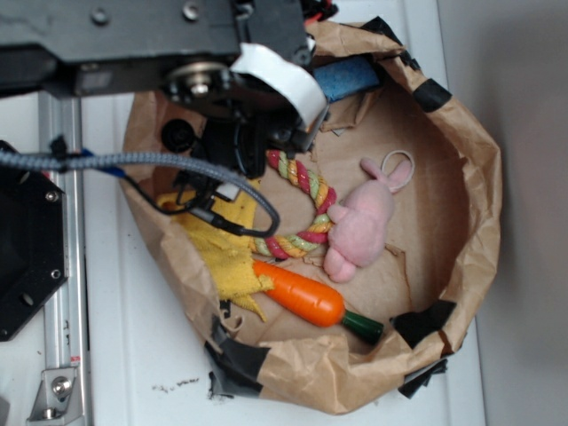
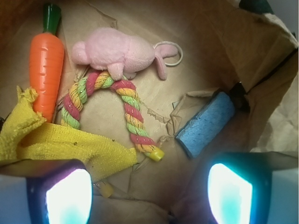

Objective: Grab the multicolored rope.

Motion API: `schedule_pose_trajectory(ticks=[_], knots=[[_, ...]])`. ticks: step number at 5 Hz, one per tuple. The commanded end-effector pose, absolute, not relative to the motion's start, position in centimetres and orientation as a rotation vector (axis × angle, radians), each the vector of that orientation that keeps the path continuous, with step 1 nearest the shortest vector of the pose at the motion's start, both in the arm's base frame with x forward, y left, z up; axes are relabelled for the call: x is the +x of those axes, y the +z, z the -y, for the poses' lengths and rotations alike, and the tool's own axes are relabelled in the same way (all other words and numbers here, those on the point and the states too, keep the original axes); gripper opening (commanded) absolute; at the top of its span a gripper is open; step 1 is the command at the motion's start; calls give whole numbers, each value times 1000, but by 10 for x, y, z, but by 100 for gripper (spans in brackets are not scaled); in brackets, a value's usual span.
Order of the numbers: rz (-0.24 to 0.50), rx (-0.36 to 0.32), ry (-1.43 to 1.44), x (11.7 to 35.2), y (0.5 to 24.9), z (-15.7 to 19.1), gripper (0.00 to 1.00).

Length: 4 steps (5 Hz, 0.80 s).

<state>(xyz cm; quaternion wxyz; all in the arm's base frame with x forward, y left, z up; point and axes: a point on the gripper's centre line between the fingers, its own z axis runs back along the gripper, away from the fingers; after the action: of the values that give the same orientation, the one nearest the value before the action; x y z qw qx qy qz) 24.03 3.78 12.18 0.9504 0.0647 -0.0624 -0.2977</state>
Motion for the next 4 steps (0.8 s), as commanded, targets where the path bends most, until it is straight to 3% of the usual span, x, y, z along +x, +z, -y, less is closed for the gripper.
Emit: schedule_pose_trajectory(ticks=[1, 2, 3, 4], knots=[[162, 153, -583, 245, 130, -34, 100], [162, 153, -583, 245, 130, -34, 100], [147, 127, -679, 272, 83, -21, 100], [104, 92, -718, 287, 58, -14, 100]])
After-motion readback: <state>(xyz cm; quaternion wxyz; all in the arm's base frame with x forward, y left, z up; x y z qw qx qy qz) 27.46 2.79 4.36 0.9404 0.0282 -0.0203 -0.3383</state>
